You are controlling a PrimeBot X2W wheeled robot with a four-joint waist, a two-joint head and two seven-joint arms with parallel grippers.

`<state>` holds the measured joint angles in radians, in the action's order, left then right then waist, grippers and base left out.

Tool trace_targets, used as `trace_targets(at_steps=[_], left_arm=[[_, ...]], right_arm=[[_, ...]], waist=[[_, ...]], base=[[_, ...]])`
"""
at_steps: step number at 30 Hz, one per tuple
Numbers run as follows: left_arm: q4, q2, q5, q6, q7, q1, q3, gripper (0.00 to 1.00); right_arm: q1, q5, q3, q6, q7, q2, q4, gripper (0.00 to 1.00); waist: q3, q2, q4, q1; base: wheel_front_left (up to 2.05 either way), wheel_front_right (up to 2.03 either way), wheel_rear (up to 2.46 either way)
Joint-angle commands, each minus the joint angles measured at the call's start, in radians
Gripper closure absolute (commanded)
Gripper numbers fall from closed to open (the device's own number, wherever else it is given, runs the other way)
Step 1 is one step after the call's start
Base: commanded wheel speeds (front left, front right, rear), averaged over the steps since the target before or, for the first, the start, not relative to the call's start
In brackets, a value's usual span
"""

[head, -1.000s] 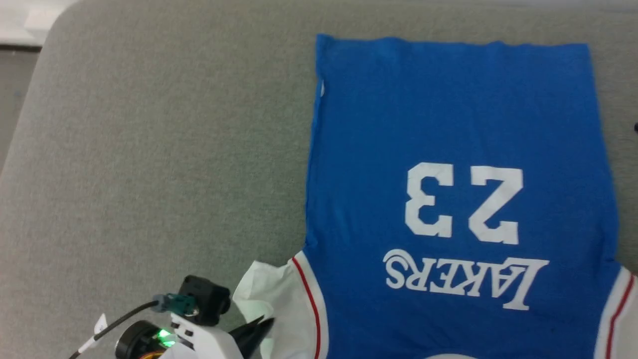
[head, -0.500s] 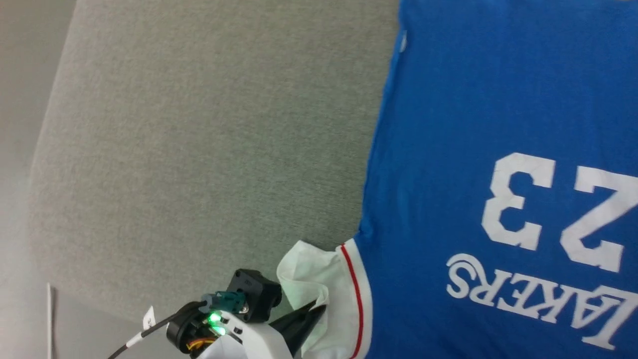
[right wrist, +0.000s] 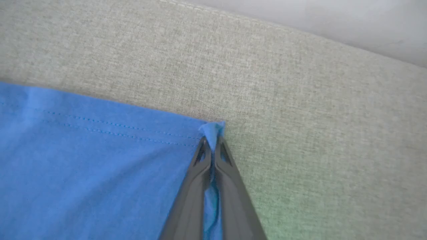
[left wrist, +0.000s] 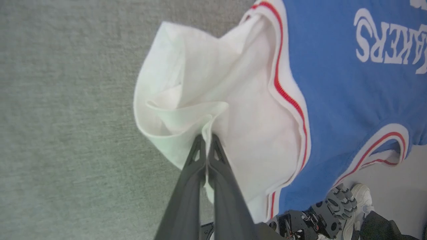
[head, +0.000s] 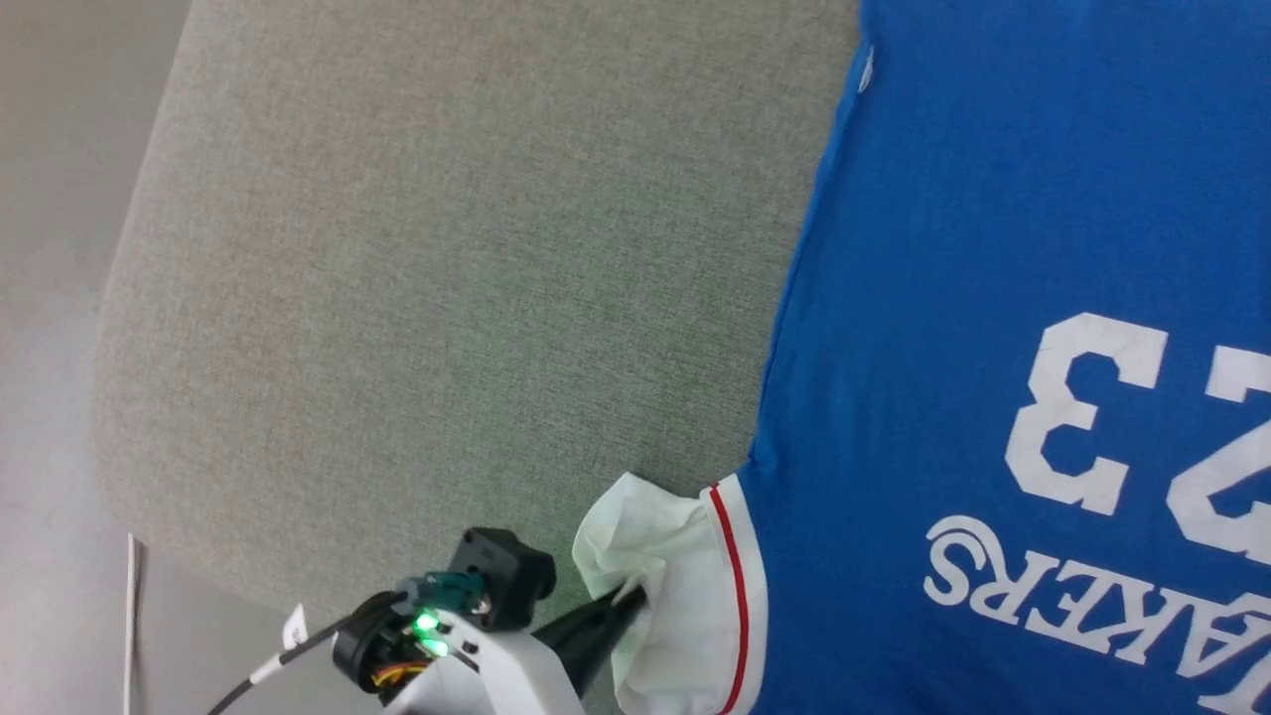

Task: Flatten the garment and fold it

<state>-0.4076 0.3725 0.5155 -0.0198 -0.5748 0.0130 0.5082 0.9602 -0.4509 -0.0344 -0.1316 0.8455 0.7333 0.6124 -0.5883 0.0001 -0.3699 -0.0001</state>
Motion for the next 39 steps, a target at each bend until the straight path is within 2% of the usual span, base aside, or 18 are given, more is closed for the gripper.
trace_targets(at_steps=[1, 8, 14, 19, 22, 27, 31, 35, 38, 39], left_arm=[[0.011, 0.003, -0.007, -0.01, 0.008, -0.011, -0.016, 1.0], [0.047, 0.017, 0.018, -0.031, 0.016, 0.026, -0.046, 1.0], [0.075, 0.04, 0.049, -0.05, 0.029, 0.084, -0.085, 1.0], [0.09, 0.053, 0.071, -0.063, 0.045, 0.134, -0.11, 1.0], [0.094, 0.056, 0.078, -0.071, 0.06, 0.16, -0.122, 1.0], [0.1, 0.057, 0.087, -0.079, 0.081, 0.183, -0.136, 1.0], [0.103, 0.058, 0.089, -0.081, 0.092, 0.187, -0.143, 1.0], [0.101, 0.057, 0.086, -0.083, 0.102, 0.177, -0.147, 1.0], [0.1, 0.054, 0.083, -0.082, 0.102, 0.164, -0.143, 1.0], [0.099, 0.054, 0.081, -0.082, 0.102, 0.16, -0.141, 1.0]], right_arm=[[-0.087, -0.006, -0.025, 0.001, 0.012, -0.02, 0.058, 1.0], [-0.223, -0.049, -0.079, 0.001, -0.053, -0.017, 0.06, 1.0], [-0.413, -0.129, -0.114, 0.001, -0.082, 0.018, -0.033, 1.0], [-0.616, -0.191, -0.058, 0.001, -0.07, 0.064, -0.158, 1.0], [-0.75, -0.214, 0.015, 0.001, -0.047, 0.073, -0.259, 1.0], [-0.975, -0.206, 0.182, 0.001, 0.024, 0.027, -0.413, 1.0], [-1.126, -0.177, 0.294, 0.001, 0.11, -0.057, -0.524, 1.0], [-1.207, -0.133, 0.353, 0.001, 0.179, -0.128, -0.606, 1.0], [-1.212, -0.106, 0.372, 0.001, 0.202, -0.155, -0.647, 1.0], [-1.204, -0.096, 0.372, 0.001, 0.196, -0.155, -0.665, 0.25]], waist=[[0.05, -0.0001, 0.042, 0.0001], [0.205, -0.0001, 0.145, 0.0001], [0.338, -0.0001, 0.235, 0.0001], [0.414, -0.0001, 0.288, 0.0001], [0.441, -0.0001, 0.312, 0.0001], [0.463, -0.0001, 0.332, 0.0001], [0.468, -0.0001, 0.334, 0.0001], [0.458, -0.0001, 0.329, 0.0001], [0.447, -0.0001, 0.32, 0.0001], [0.443, -0.0001, 0.316, 0.0001]], base=[[0.0, 0.0, 0.0], [0.0, 0.0, 0.0], [0.0, 0.0, 0.0], [0.0, 0.0, 0.0], [0.0, 0.0, 0.0], [0.0, 0.0, 0.0], [0.0, 0.0, 0.0], [0.0, 0.0, 0.0], [0.0, 0.0, 0.0], [0.0, 0.0, 0.0]])
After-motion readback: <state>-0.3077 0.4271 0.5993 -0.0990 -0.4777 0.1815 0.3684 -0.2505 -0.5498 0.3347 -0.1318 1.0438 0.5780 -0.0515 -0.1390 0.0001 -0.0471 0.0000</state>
